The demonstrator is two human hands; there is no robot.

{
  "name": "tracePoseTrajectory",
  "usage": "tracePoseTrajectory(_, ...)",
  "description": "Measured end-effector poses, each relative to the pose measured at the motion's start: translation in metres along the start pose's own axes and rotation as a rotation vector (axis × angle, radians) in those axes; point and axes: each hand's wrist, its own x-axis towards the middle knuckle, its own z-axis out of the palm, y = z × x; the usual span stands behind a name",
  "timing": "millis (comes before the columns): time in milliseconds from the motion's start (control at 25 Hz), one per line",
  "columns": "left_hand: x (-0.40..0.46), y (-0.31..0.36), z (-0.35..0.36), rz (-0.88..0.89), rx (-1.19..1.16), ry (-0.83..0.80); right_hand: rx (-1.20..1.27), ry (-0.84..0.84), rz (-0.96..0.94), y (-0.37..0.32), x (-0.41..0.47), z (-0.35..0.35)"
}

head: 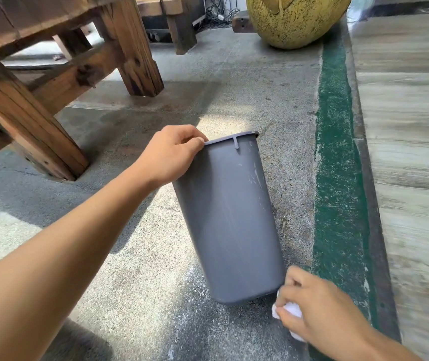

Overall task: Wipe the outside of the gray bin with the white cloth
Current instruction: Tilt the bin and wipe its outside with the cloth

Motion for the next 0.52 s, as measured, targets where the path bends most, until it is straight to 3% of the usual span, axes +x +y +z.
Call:
tracePoseTrajectory(160, -0.003, 0.011, 0.002, 0.06, 0.14, -0.004, 0.358, 0.23, -0.011, -0.021, 0.048, -0.065)
tracePoseTrajectory(320, -0.005, 0.02, 0.004, 0.076, 0.199, 0.009, 0.399, 0.519, -0.048, -0.042, 0.12, -0.109)
tracePoseTrajectory(520, -0.005, 0.024, 0.007, 0.111, 0.231, 0.031, 0.365, 0.553, -0.069, -0.055, 0.168, -0.106)
